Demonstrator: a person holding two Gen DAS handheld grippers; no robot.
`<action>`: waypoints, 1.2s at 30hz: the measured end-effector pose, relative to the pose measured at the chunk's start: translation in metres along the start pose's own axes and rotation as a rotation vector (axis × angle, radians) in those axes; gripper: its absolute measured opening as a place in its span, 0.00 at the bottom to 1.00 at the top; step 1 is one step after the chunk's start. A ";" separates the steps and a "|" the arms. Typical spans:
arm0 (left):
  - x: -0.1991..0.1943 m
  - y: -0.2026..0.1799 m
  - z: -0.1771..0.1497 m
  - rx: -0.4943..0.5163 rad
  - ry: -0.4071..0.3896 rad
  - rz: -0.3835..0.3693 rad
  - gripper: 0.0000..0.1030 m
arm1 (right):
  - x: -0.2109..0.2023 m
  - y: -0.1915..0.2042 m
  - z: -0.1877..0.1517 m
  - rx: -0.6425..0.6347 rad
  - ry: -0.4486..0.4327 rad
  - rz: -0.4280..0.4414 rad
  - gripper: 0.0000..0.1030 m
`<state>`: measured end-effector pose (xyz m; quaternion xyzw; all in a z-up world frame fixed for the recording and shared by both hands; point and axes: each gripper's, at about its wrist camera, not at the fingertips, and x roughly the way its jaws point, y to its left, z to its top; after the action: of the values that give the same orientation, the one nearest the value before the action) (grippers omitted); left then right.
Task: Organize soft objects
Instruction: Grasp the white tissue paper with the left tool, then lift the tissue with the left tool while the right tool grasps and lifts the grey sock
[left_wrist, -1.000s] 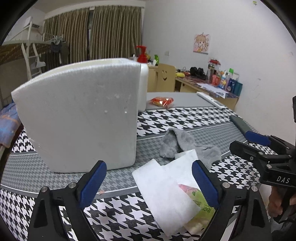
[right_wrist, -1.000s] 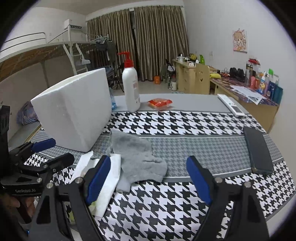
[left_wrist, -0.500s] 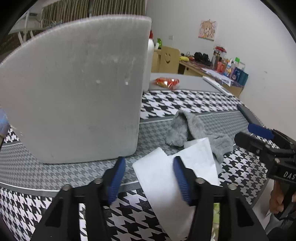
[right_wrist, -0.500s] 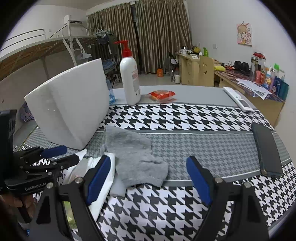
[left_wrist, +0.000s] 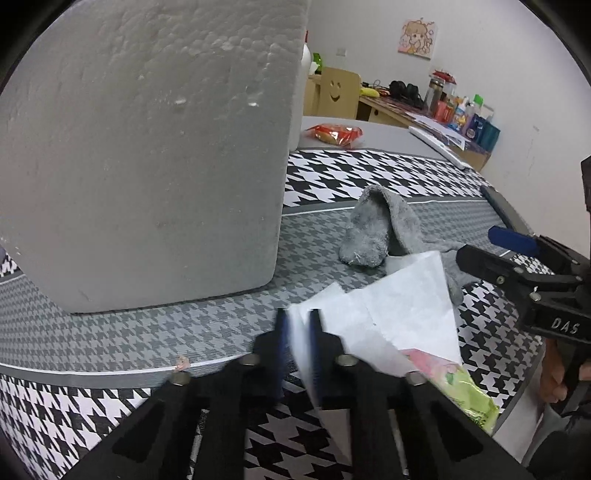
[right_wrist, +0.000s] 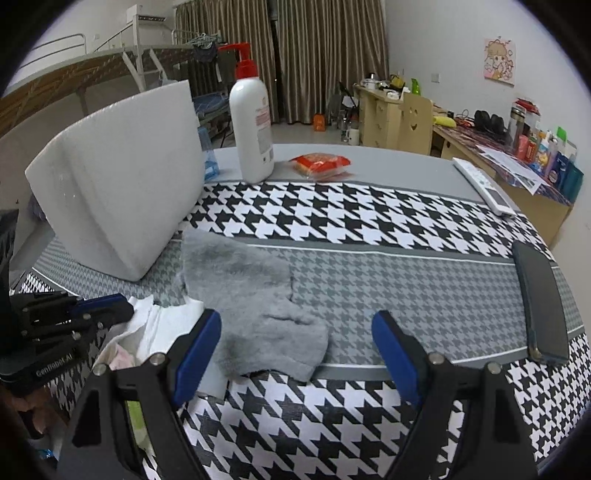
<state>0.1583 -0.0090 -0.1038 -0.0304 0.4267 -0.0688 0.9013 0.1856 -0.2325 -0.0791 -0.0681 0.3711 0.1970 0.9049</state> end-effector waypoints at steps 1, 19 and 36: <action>0.003 -0.004 0.002 0.008 -0.002 0.000 0.05 | 0.001 0.000 0.000 0.000 0.005 0.001 0.80; -0.014 -0.018 0.006 0.043 -0.067 -0.081 0.01 | 0.000 -0.009 -0.002 0.058 0.012 0.104 0.09; -0.084 -0.001 0.013 0.048 -0.252 -0.028 0.01 | -0.086 -0.018 0.019 0.103 -0.209 0.118 0.09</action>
<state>0.1161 0.0025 -0.0313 -0.0230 0.3081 -0.0871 0.9471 0.1501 -0.2702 -0.0061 0.0211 0.2878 0.2366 0.9277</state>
